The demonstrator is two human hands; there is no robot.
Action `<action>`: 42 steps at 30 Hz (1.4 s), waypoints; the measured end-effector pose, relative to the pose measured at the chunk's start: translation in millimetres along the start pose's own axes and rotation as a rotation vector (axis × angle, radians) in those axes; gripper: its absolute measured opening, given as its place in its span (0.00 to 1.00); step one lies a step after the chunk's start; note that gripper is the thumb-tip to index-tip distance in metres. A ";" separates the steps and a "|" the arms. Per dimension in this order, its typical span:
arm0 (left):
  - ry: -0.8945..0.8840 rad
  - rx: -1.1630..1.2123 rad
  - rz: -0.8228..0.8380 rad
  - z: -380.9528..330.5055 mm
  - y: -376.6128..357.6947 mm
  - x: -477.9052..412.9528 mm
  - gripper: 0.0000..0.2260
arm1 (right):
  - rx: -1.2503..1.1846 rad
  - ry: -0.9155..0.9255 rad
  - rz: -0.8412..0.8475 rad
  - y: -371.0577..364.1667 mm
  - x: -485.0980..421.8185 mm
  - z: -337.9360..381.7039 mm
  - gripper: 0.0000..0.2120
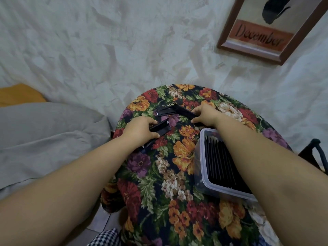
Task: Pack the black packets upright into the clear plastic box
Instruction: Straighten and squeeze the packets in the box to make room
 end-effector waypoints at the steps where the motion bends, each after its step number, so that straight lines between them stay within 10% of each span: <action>1: -0.008 0.012 0.008 -0.6 0.7 -0.4 0.18 | 0.016 0.016 0.002 0.4 1.6 2.7 0.09; 11: 0.058 0.181 -0.092 11.2 27.7 -8.0 0.17 | -0.115 0.092 0.011 8.8 -5.9 31.1 0.08; 16: -0.011 0.009 -0.004 11.2 28.8 -4.0 0.18 | 0.101 0.207 0.001 0.2 -25.9 63.7 0.27; 24: 0.004 -0.275 0.134 9.1 2.9 3.3 0.35 | 0.169 0.166 0.072 -12.0 -28.9 64.9 0.26; 42: 0.003 -0.201 0.209 -21.8 6.3 -0.8 0.13 | -0.112 -0.156 0.029 40.0 11.6 -61.4 0.16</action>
Point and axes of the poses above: each hand's wrist, its own x-axis away from the middle knuckle, its own y-axis out of the back of the hand, z = x × y, the point moved 8 cm from there along -x, towards the middle knuckle, and after that the axes turned 8 degrees about -z, right-handed, at the moved point
